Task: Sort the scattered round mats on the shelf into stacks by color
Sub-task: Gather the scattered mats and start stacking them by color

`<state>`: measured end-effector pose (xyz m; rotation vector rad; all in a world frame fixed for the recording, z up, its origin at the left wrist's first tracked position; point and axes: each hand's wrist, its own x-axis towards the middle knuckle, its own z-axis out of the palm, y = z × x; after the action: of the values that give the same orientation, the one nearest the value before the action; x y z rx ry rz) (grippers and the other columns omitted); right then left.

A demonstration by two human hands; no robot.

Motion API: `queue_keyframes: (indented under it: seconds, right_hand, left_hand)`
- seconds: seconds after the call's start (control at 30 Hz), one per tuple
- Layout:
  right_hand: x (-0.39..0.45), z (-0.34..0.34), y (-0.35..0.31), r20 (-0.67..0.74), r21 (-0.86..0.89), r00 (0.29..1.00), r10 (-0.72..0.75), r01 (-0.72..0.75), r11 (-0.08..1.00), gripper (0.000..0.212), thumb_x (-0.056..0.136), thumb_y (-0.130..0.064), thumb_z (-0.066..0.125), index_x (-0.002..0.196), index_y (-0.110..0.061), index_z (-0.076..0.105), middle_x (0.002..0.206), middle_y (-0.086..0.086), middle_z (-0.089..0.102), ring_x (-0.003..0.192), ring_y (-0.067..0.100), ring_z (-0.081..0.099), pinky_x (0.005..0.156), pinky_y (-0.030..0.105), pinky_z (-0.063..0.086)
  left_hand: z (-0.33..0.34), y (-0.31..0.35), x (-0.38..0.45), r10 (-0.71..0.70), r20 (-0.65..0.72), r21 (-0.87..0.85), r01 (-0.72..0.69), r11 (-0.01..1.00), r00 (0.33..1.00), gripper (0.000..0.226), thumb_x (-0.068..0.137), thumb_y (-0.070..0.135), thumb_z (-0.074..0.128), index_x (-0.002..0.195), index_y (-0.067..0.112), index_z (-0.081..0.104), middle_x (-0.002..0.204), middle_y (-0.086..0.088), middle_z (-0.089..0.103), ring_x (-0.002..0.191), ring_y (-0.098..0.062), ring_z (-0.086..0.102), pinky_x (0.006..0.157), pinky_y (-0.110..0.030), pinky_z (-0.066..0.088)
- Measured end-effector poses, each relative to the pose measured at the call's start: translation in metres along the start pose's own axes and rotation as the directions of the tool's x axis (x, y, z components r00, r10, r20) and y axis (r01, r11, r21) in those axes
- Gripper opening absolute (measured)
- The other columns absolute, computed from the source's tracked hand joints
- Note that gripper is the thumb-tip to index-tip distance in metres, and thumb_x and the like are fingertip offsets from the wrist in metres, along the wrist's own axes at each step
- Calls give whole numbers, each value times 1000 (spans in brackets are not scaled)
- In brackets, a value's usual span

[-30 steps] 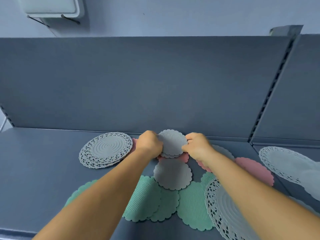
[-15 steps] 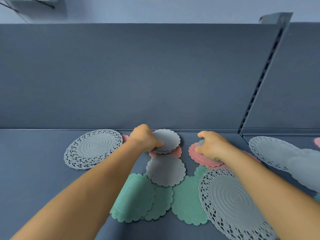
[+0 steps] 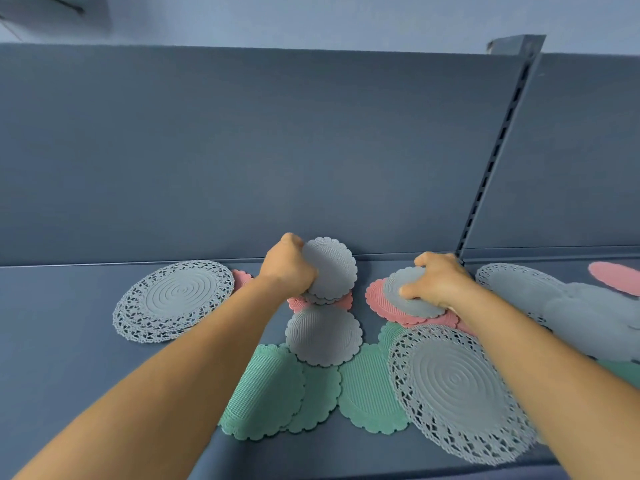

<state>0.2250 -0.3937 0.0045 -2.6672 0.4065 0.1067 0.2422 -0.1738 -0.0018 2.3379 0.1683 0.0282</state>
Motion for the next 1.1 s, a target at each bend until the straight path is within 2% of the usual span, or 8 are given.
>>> queue_keyframes:
  seconds: [0.17, 0.3, 0.4, 0.63, 0.8, 0.9, 1.0, 1.1]
  right_hand:
    - [3, -8, 3, -102, 537, 995, -23, 74, 840, 21, 84, -3, 57, 88, -20, 69, 104, 10, 69, 87, 26, 60, 72, 30, 47]
    - [-12, -14, -16, -21, 802, 997, -73, 61, 594, 24, 90, -1, 55, 107, -13, 68, 101, 8, 65, 85, 20, 58, 60, 23, 46]
    - [-22, -4, -28, -17, 793, 994, -106, 78, 604, 26, 91, -4, 54, 114, -13, 65, 99, 1, 61, 87, 14, 54, 58, 18, 41]
    - [-36, 22, -40, 31, 798, 998, -48, 4, 602, 20, 89, -13, 56, 107, -23, 57, 87, 0, 50, 68, 12, 43, 54, 26, 34]
    - [-44, 31, -39, 21, 736, 995, -100, 52, 675, 38, 88, -12, 60, 124, -2, 56, 127, 16, 60, 121, 33, 53, 99, 37, 43]
    - [-46, 31, -35, 27, 705, 993, -117, 64, 706, 31, 90, -10, 56, 119, -3, 62, 114, 13, 66, 106, 28, 60, 93, 32, 45]
    - [-50, 32, -30, 45, 685, 992, -121, 58, 726, 30, 92, -10, 54, 121, -7, 62, 121, 10, 63, 111, 24, 57, 92, 28, 41]
    - [-61, 40, -31, 48, 662, 989, -140, 74, 746, 28, 92, -12, 55, 118, -9, 64, 117, 5, 64, 108, 20, 56, 86, 25, 38]
  left_hand:
    - [1, 6, -3, 23, 51, -144, -16, 989, 998, 39, 89, 5, 48, 127, 11, 53, 100, -9, 61, 81, -27, 59, 61, -27, 48]
    - [2, 15, -11, 45, 86, -173, -29, 985, 995, 33, 92, 5, 40, 121, 11, 56, 95, -9, 59, 76, -26, 54, 58, -28, 47]
    - [4, 24, -22, 56, 161, -247, -15, 969, 985, 27, 91, 3, 34, 100, 8, 59, 86, -12, 56, 76, -26, 53, 78, -45, 56]
    - [0, 32, -51, 30, 257, -420, 83, 904, 966, 22, 97, 10, 33, 80, 5, 46, 75, -14, 48, 64, -28, 50, 70, -38, 51]
    - [-2, 25, -68, 31, 237, -248, 30, 968, 971, 14, 86, 13, 45, 83, 3, 55, 86, -20, 61, 78, -33, 61, 88, -49, 53]
    - [-6, 13, -73, 27, 215, 35, -35, 999, 976, 20, 92, 29, 48, 82, 12, 55, 84, -4, 54, 76, -21, 52, 73, -31, 50]
    - [-7, -3, -79, -9, 209, 320, -59, 946, 978, 29, 92, 32, 50, 101, 6, 57, 106, -11, 57, 92, -28, 55, 73, -29, 42]
    - [-9, -10, -80, -32, 164, 326, -24, 945, 986, 24, 95, 23, 41, 91, 5, 55, 102, -17, 59, 76, -26, 54, 62, -28, 42]
